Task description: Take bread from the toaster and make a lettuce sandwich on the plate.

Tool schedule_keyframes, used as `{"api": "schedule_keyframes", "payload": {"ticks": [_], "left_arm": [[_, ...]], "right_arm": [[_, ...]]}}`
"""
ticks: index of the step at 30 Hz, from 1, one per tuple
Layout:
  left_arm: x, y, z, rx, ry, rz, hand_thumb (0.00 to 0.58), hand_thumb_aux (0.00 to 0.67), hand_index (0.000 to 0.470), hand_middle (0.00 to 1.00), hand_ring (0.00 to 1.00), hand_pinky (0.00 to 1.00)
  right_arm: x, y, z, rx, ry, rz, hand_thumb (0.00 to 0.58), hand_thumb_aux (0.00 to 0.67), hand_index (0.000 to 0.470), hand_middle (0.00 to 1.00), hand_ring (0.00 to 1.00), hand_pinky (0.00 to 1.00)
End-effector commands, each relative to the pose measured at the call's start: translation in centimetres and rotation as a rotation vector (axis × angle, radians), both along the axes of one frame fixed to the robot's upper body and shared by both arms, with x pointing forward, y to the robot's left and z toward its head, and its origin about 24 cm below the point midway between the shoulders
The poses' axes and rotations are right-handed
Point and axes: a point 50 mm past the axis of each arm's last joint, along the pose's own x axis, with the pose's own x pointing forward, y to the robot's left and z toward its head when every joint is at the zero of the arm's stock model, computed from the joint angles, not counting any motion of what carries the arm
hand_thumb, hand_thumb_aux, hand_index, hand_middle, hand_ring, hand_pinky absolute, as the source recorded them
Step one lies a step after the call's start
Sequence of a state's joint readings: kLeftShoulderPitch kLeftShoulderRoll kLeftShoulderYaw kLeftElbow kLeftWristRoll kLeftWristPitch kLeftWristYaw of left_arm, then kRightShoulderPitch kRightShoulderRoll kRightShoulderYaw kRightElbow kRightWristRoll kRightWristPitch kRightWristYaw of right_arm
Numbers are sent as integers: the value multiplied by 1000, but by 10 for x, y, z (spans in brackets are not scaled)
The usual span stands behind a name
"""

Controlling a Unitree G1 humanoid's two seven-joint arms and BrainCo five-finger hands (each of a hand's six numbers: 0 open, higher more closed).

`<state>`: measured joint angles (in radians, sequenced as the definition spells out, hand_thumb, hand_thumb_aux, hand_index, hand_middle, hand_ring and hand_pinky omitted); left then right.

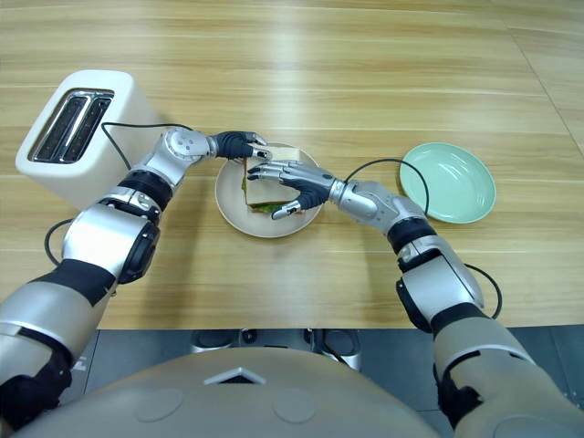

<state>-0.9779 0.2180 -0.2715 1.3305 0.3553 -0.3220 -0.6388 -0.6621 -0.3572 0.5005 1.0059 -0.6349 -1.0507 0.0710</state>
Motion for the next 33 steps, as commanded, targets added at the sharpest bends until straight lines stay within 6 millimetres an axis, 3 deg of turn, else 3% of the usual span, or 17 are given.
{"api": "schedule_keyframes", "payload": {"ticks": [1,7,12,17,24,29,32,33], "left_arm": [[4,-15,13,47,-140,-72,0,0,0,1000,1000,1000],[21,-5,54,241,-535,-93,0,0,0,1000,1000,1000],[33,7,110,405,-1003,-57,0,0,0,1000,1000,1000],[26,17,150,469,-1407,57,0,0,0,1000,1000,1000],[-4,23,156,331,-1482,134,0,0,0,1000,1000,1000],[-26,39,161,191,-1469,224,0,0,0,1000,1000,1000],[-41,47,151,42,-1367,281,0,0,0,1000,1000,1000],[-46,49,147,0,-1337,294,49,29,20,1000,1000,1000]], "right_arm": [[-6,-7,-21,-115,98,-12,0,0,0,0,0,0],[-6,-10,-19,-94,99,-21,0,0,0,0,0,0],[-5,-14,-16,-74,92,-34,0,0,0,0,0,0],[-6,-15,-16,-68,92,-38,0,0,0,0,0,0],[-3,-15,-12,-52,62,-51,0,0,0,0,0,0],[8,-15,17,130,-53,-107,0,0,0,0,0,0],[12,-19,37,276,-102,-140,0,0,0,0,0,0],[13,-20,44,330,-113,-150,0,0,0,0,0,0]]}}
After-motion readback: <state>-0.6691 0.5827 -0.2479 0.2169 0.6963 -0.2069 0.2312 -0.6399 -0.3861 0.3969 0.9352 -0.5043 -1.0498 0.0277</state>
